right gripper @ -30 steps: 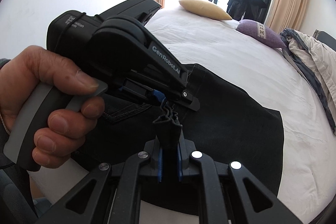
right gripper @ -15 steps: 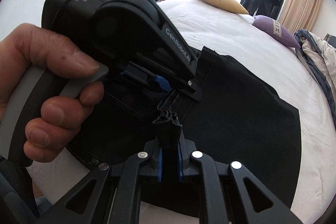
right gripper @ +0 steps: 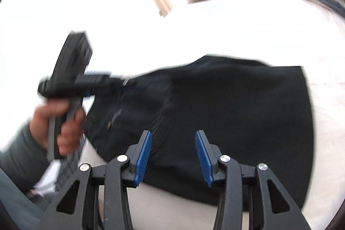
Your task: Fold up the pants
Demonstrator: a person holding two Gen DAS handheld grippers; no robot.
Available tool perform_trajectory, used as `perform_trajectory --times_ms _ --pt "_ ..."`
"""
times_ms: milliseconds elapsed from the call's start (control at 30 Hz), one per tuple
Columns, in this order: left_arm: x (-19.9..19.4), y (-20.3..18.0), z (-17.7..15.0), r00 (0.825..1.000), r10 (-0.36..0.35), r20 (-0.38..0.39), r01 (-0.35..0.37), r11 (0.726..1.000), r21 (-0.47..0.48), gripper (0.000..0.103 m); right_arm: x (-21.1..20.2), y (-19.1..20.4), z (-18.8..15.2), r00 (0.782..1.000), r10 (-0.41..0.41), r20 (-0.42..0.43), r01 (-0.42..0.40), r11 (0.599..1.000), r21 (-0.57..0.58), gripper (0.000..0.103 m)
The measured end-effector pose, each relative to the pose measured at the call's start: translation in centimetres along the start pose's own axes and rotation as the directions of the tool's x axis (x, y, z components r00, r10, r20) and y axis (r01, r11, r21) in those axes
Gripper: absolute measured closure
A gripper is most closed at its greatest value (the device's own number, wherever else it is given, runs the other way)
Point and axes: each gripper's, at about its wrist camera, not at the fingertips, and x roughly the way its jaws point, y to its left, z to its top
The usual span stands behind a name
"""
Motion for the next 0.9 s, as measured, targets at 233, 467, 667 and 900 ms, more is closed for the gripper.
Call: perform_trajectory --times_ms 233,467,667,900 --pt "6.2 -2.7 -2.9 0.990 -0.026 -0.139 0.040 0.994 0.098 0.091 -0.3 -13.1 6.5 0.967 0.227 0.116 -0.251 0.925 0.287 0.055" --pt "5.9 0.4 -5.7 0.987 -0.052 -0.155 0.058 0.998 0.031 0.091 4.6 -18.9 4.4 0.950 0.312 0.031 -0.292 0.846 0.445 0.057" --pt "6.5 0.2 -6.1 0.988 -0.080 -0.131 0.080 0.997 -0.004 0.091 2.1 -16.0 -0.4 0.929 0.370 0.005 -0.339 0.847 0.409 0.051" --pt "3.0 0.7 -8.3 0.994 -0.074 -0.076 0.071 0.997 -0.034 0.091 -1.3 -12.3 -5.5 0.928 0.367 -0.061 -0.310 0.854 0.417 0.050"
